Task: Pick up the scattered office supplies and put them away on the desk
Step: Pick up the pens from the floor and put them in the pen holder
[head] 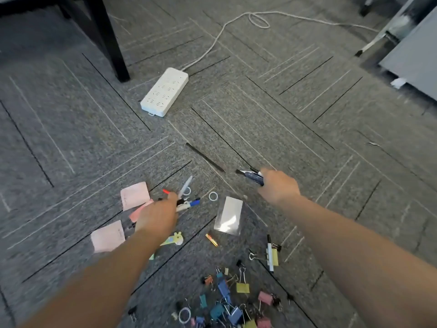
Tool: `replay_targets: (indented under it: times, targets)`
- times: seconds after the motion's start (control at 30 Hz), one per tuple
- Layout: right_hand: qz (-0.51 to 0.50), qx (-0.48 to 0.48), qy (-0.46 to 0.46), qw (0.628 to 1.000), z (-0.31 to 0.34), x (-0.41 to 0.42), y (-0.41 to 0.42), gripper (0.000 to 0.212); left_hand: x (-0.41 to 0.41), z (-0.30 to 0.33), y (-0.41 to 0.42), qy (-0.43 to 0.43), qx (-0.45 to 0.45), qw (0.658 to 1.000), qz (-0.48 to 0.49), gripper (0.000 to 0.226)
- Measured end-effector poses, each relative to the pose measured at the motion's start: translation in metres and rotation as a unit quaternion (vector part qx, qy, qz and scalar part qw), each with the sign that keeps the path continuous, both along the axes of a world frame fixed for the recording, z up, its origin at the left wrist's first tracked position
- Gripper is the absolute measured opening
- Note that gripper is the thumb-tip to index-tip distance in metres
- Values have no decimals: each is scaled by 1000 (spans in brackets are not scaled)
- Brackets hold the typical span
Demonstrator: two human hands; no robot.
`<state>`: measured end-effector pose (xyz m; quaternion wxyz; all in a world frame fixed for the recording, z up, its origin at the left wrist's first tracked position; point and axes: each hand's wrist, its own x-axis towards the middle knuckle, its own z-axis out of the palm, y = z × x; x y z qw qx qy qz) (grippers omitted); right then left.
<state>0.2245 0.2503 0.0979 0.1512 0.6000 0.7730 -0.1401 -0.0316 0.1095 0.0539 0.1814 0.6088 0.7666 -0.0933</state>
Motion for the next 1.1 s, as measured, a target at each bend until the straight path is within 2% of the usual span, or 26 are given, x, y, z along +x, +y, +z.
replay_targets:
  times: [0.07, 0.17, 0.23, 0.37, 0.5, 0.67, 0.77, 0.97, 1.1]
  targets:
    - [24, 7, 3, 1000, -29, 2, 24, 20, -5, -14, 10, 23, 24, 999, 17, 27]
    - [54, 20, 20, 998, -64, 3, 49, 32, -15, -34, 19, 22, 55, 997, 46, 17]
    - [59, 20, 20, 998, -81, 2, 61, 33, -17, -46, 23, 15, 57, 998, 20, 24]
    - [73, 1, -13, 997, -94, -7, 67, 24, -16, -60, 22, 25, -8, 999, -37, 54]
    - [55, -20, -25, 998, -98, -14, 56, 22, -11, -58, 33, 44, -33, 997, -60, 42]
    - [4, 1, 119, 993, -95, -54, 52, 21, -8, -52, 37, 42, -77, 992, -96, 32]
    - [28, 25, 133, 990, -90, -90, 63, 16, -6, -55, 31, 39, -85, 992, -88, 36]
    - [63, 36, 81, 994, -105, -132, 72, 28, -27, -54, 25, 15, -17, 999, 28, 27]
    - [104, 3, -4, 995, -101, -140, 62, 21, -34, -51, 21, -14, 10, 997, 70, 24]
